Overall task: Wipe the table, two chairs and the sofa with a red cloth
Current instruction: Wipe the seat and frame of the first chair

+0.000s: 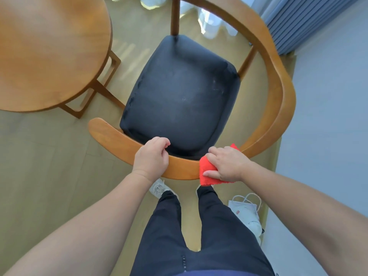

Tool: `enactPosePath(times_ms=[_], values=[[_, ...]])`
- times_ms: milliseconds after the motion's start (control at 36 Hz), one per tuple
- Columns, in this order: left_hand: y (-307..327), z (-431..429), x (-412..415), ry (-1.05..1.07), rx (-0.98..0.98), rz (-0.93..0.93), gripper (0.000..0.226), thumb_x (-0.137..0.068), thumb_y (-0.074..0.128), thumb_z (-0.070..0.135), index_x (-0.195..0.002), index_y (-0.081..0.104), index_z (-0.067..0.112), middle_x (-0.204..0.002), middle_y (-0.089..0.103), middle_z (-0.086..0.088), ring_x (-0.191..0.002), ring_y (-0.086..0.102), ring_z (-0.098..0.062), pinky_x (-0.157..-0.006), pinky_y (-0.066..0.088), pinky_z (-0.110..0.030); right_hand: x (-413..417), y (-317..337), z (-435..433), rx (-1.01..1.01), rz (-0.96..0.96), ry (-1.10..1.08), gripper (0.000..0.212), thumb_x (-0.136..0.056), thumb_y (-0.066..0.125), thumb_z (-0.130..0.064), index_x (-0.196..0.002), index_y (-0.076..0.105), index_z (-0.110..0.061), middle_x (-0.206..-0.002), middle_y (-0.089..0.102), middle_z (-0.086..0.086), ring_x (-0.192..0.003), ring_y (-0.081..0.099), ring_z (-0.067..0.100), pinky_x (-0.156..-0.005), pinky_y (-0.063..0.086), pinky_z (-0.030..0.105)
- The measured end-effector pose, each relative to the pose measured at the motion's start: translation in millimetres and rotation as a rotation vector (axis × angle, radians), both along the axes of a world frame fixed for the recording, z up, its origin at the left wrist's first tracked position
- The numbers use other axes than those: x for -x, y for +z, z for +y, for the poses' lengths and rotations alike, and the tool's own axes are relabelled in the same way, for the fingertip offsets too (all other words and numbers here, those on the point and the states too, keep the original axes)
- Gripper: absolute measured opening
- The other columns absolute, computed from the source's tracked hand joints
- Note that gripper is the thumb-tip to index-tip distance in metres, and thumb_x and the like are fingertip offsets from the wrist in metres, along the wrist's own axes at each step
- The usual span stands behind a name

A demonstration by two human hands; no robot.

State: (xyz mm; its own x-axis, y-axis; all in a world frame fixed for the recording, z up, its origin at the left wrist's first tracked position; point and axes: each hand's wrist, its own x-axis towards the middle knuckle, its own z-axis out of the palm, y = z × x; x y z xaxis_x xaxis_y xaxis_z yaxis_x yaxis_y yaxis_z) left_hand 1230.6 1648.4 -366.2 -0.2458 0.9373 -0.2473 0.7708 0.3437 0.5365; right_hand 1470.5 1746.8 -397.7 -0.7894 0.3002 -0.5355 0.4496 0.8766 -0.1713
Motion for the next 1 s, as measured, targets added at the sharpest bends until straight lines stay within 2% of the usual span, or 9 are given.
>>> enactPosePath(times_ms=[111, 194, 333, 417, 528, 639, 806, 917, 1000], values=[[-0.9, 7.0, -9.8, -0.029, 0.002, 0.017, 0.02, -0.089, 0.053, 0.007, -0.105, 0.064, 0.012, -0.098, 0.065, 0.0, -0.088, 0.06, -0.021, -0.073, 0.051, -0.03, -16.3, 8.3, 15.3, -0.028, -0.026, 0.072, 0.074, -0.086, 0.014, -0.075, -0.11, 0.056, -0.018, -0.098, 0.054, 0.002, -0.086, 0.053, 0.024, -0.08, 0.044, 0.038], [-4.0, 10.3, -17.4, -0.073, -0.009, 0.052, 0.018, -0.087, 0.056, 0.008, -0.102, 0.066, 0.012, -0.094, 0.066, -0.001, -0.084, 0.061, -0.022, -0.071, 0.053, -0.033, -16.3, 17.9, 14.1, -0.04, -0.07, 0.051, 0.068, -0.086, 0.017, -0.067, -0.116, 0.055, -0.019, -0.101, 0.061, 0.003, -0.094, 0.056, 0.026, -0.095, 0.038, 0.045], [-18.7, 14.1, -36.9, -0.175, -0.036, 0.117, 0.011, -0.079, 0.064, 0.008, -0.089, 0.067, 0.01, -0.079, 0.066, -0.003, -0.069, 0.06, -0.027, -0.062, 0.048, -0.034, 3.4, 20.1, -18.5, -0.111, -0.079, -0.304, 0.077, -0.089, 0.0, -0.055, -0.102, 0.066, -0.017, -0.105, 0.067, 0.008, -0.105, 0.056, 0.03, -0.108, 0.026, 0.053], [-26.5, 20.0, -52.3, -0.214, -0.059, 0.138, 0.006, -0.079, 0.064, 0.011, -0.084, 0.066, 0.012, -0.075, 0.064, -0.001, -0.066, 0.057, -0.025, -0.061, 0.044, -0.033, 6.6, 13.0, -26.5, -0.157, -0.076, -0.397, 0.076, -0.091, 0.002, -0.05, -0.1, 0.069, -0.016, -0.106, 0.069, 0.009, -0.106, 0.057, 0.033, -0.111, 0.024, 0.052], [-34.0, 26.4, -60.3, -0.227, -0.086, 0.16, 0.007, -0.083, 0.058, 0.017, -0.08, 0.064, 0.014, -0.071, 0.061, 0.001, -0.063, 0.054, -0.023, -0.059, 0.035, -0.03, -12.0, 7.7, -17.1, -0.236, -0.008, -0.288, 0.057, -0.096, 0.022, -0.043, -0.081, 0.069, -0.014, -0.082, 0.069, 0.01, -0.081, 0.062, 0.034, -0.099, 0.04, 0.051], [-43.2, 27.7, -58.3, -0.229, -0.041, 0.185, 0.015, -0.087, 0.054, 0.024, -0.078, 0.062, 0.016, -0.07, 0.058, 0.003, -0.063, 0.05, -0.019, -0.06, 0.032, -0.028, -40.8, 8.5, 8.7, -0.345, 0.032, -0.152, 0.042, -0.097, 0.041, -0.038, -0.073, 0.065, -0.013, -0.072, 0.062, 0.009, -0.07, 0.055, 0.032, -0.092, 0.042, 0.047], [-53.9, 25.6, -55.3, -0.248, -0.005, 0.215, 0.027, -0.088, 0.041, 0.032, -0.073, 0.058, 0.017, -0.066, 0.053, 0.004, -0.061, 0.048, -0.02, -0.059, 0.039, -0.033, -71.2, 21.4, 55.9, -0.421, 0.174, 0.003, 0.045, -0.098, 0.039, -0.038, -0.071, 0.063, -0.011, -0.069, 0.059, 0.008, -0.066, 0.052, 0.031, -0.082, 0.044, 0.045], [-55.0, 27.7, -56.6, -0.247, 0.053, 0.216, 0.025, -0.092, 0.042, 0.035, -0.078, 0.059, 0.02, -0.071, 0.055, 0.006, -0.066, 0.049, -0.017, -0.064, 0.043, -0.033, -84.0, 33.1, 91.0, -0.391, 0.192, 0.058, 0.046, -0.098, 0.037, -0.038, -0.072, 0.066, -0.013, -0.074, 0.064, 0.005, -0.072, 0.057, 0.03, -0.088, 0.043, 0.043], [-54.7, 31.2, -57.8, -0.254, 0.094, 0.198, 0.026, -0.093, 0.041, 0.039, -0.085, 0.059, 0.023, -0.076, 0.057, 0.007, -0.07, 0.051, -0.015, -0.069, 0.045, -0.032, -83.6, 42.9, 117.0, -0.37, 0.098, 0.031, 0.051, -0.096, 0.031, -0.037, -0.074, 0.071, -0.017, -0.079, 0.069, 0.0, -0.079, 0.061, 0.025, -0.095, 0.041, 0.041]])
